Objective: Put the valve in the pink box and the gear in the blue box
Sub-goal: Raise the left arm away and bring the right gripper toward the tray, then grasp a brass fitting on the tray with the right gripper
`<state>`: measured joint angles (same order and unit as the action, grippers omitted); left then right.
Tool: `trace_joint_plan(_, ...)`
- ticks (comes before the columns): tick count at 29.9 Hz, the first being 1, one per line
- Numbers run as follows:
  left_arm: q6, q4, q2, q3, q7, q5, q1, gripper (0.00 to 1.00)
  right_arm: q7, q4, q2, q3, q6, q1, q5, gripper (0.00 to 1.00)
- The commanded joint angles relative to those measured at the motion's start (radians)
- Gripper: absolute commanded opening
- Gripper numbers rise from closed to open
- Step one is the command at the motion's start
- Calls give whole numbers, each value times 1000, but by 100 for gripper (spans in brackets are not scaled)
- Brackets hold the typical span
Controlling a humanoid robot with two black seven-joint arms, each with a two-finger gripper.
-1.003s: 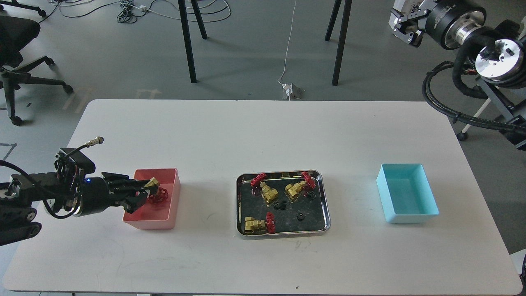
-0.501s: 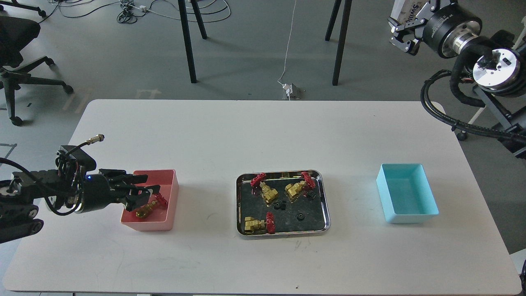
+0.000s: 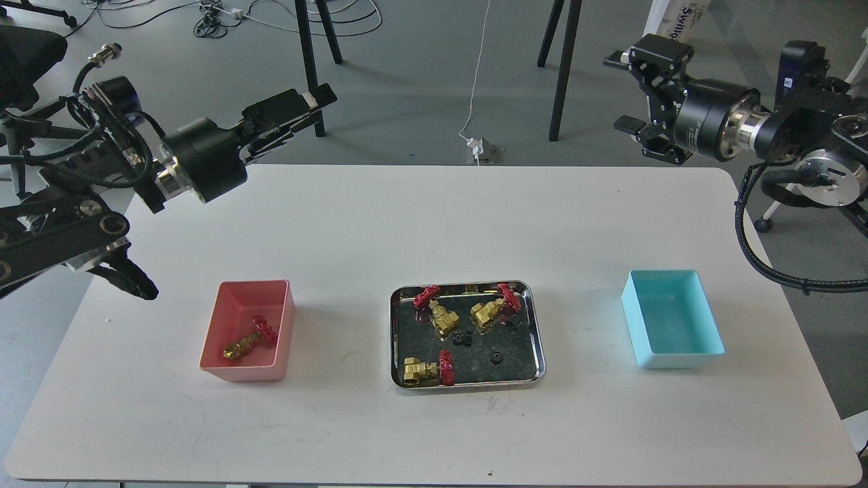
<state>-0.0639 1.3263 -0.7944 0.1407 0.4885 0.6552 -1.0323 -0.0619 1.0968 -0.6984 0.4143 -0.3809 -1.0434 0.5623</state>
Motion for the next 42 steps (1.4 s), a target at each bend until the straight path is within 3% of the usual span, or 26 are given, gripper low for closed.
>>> trace_joint_plan(1,-202,-12,122,198,0,-331,15,79,8,98,-78,-89,-93,-1,146,100)
trace_joint_plan(5,-408,-110,240,309,0,-477,21,82,8,202,-92,-259,-108,-64,406,100)
trace_joint_plan(6,-425,-134,268,312,0,-479,23,82,8,219,-89,-314,-107,-99,480,100)
trace_joint_plan(12,-425,-182,389,321,0,-476,116,84,8,310,3,-713,-107,-303,596,100)
trace_joint_plan(16,-425,-185,428,321,0,-476,146,87,8,328,117,-870,-107,-374,611,100)
trace_joint_plan(23,-425,-187,477,338,0,-479,155,87,2,227,338,-927,-98,-379,611,97)
trace_joint_plan(26,-425,-187,478,346,0,-482,158,87,2,143,428,-947,-93,-366,611,82)
trace_joint_plan(29,-425,-184,480,355,0,-482,179,87,2,92,511,-963,-81,-357,610,75)
trace_joint_plan(42,-425,-184,480,361,0,-480,216,87,-1,17,612,-996,-70,-308,608,64)
